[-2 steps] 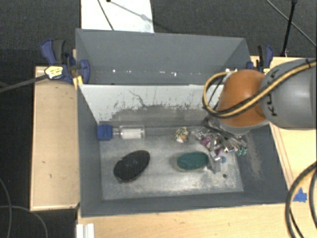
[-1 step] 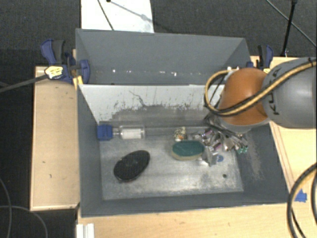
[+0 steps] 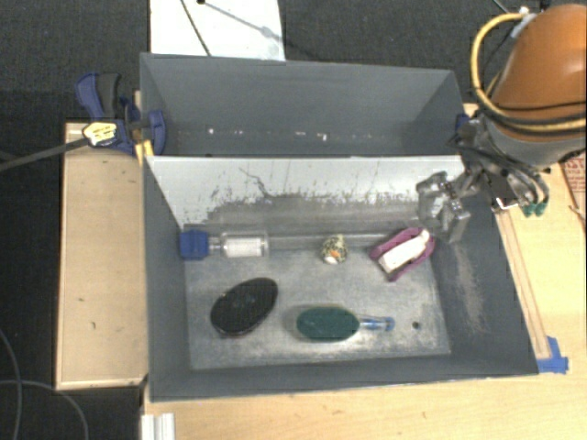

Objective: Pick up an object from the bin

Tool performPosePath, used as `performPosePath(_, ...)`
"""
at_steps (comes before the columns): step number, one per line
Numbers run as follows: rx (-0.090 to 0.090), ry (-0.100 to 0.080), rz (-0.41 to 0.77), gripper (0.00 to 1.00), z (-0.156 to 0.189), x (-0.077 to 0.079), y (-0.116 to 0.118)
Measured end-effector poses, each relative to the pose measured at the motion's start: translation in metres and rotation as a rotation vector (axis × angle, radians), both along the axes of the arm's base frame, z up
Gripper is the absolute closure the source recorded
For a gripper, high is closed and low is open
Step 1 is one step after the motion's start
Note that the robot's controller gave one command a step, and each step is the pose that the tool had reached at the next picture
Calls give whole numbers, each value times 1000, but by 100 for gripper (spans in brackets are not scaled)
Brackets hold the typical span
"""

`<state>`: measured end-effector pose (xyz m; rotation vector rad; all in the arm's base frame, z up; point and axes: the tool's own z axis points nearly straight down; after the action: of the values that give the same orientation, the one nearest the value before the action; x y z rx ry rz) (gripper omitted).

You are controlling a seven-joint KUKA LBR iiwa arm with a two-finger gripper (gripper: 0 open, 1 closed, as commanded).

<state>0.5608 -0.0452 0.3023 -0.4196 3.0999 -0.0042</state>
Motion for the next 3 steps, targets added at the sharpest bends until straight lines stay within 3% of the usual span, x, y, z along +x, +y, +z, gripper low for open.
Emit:
performPosePath(1, 2, 17, -95, 100, -113, 30, -20)
performPosePath(2, 2, 9, -93, 0, -108, 31, -20)
performPosePath(3, 2, 18, -146, 0, -212, 13, -70)
